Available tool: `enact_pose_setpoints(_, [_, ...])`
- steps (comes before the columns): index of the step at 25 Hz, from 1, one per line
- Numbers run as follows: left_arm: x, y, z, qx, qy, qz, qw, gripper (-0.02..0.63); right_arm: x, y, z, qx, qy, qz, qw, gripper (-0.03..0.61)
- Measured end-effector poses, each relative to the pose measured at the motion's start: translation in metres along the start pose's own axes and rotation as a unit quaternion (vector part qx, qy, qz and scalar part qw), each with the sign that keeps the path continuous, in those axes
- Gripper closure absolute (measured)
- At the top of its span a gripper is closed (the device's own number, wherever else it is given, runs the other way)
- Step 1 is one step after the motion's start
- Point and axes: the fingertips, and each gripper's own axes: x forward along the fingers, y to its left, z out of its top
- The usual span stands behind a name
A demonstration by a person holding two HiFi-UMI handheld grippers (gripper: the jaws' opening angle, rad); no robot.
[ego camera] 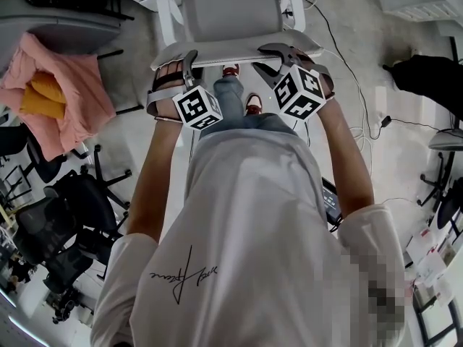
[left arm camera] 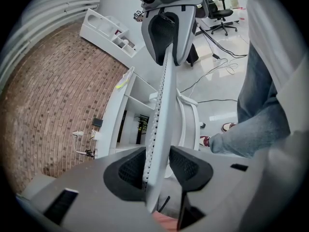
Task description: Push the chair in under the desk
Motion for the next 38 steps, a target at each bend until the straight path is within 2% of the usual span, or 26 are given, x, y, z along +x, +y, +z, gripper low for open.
enact_pose_setpoints(26, [0.033, 0.038, 0.012, 0.010, -0.005, -0.007, 0.9999, 0.459, 0.009, -0.042, 0.000, 0.010, 0.006, -0.024, 1.000, 0.431])
enact_pose_setpoints(38, [0.041, 0.045, 0.029, 0.010, -0.016, 0.006, 0.9998, 0.459, 0.009, -0.065, -0.012, -0.012, 0.002, -0.027, 1.000, 0.427])
